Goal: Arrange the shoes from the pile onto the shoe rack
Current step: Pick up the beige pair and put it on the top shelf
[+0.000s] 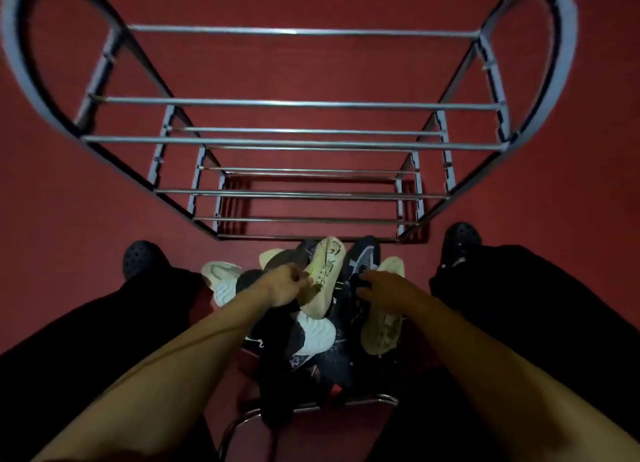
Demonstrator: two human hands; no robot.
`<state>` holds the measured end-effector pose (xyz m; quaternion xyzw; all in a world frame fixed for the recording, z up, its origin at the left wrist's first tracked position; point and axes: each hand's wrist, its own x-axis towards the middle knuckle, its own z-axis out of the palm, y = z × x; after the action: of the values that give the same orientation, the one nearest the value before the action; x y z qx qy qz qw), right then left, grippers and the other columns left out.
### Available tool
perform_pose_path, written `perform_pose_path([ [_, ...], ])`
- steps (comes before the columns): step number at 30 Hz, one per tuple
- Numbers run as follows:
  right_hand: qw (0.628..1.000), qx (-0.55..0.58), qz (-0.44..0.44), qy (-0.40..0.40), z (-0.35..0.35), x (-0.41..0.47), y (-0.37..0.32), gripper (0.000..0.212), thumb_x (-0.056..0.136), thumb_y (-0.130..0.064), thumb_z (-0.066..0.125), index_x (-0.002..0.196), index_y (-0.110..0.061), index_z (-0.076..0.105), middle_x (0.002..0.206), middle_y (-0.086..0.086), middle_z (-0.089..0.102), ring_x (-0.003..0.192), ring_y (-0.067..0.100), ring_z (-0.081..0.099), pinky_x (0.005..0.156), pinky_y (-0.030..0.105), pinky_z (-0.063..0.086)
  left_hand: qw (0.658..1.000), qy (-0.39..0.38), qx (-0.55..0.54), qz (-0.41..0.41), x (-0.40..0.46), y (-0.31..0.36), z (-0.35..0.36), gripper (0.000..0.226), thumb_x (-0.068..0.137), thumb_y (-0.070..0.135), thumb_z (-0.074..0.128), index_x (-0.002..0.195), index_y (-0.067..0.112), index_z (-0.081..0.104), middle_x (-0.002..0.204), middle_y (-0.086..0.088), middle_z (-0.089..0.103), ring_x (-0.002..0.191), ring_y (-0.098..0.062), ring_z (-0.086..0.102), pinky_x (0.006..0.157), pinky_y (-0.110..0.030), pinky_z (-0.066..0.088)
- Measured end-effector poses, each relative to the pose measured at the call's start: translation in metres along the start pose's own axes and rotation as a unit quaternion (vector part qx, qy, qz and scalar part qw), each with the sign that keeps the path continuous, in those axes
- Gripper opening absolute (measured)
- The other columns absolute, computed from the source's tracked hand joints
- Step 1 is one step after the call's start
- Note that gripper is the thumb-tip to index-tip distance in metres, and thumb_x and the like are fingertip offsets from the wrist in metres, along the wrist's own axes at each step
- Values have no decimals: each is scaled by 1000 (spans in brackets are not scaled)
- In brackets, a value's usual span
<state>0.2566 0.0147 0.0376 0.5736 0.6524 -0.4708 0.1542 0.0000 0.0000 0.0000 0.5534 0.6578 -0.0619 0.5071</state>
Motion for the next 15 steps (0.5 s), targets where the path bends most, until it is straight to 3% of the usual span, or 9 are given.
perform_pose_path([
  [2,1000,-5,2,-3,3,12,3,54,99,-43,49,147,-19,41,149,9,46,126,26,51,99,31,42,999,18,-23,-17,14,-5,8,42,94,52,58,110,14,66,107,-5,73,95,-22,66,78,-28,46],
  [6,998,66,13,7,18,26,13,60,98,-44,52,151,-21,34,154,7,39,135,25,44,109,34,41,992,42,-72,-91,34,-11,28,44,85,57,67,89,16,52,79,-1,59,75,-19,58,63,-29,39],
  [8,996,86,10,31,25,35,20,61,97,-44,53,151,-23,33,154,4,39,137,23,42,110,34,39,991,50,-61,-110,42,-11,35,44,81,53,73,93,13,59,88,-5,64,83,-24,63,68,-28,45],
  [11,993,104,-6,53,30,39,23,60,97,-42,54,151,-24,34,154,2,39,138,21,41,111,33,37,987,72,-76,-126,53,-13,45,33,81,33,80,101,9,68,102,-10,71,100,-27,67,81,-27,49],
  [13,991,119,-11,55,34,41,28,61,97,-41,56,151,-24,34,154,2,38,139,20,40,112,33,36,974,77,-156,-144,57,-18,45,33,79,23,83,106,10,68,104,-6,72,101,-25,67,89,-29,52],
  [15,990,132,-15,57,35,42,30,63,96,-40,57,151,-25,33,155,2,37,140,20,38,114,34,35,949,77,-265,-154,57,-24,38,43,76,16,87,113,10,66,109,-11,73,99,-28,70,91,-41,58],
])
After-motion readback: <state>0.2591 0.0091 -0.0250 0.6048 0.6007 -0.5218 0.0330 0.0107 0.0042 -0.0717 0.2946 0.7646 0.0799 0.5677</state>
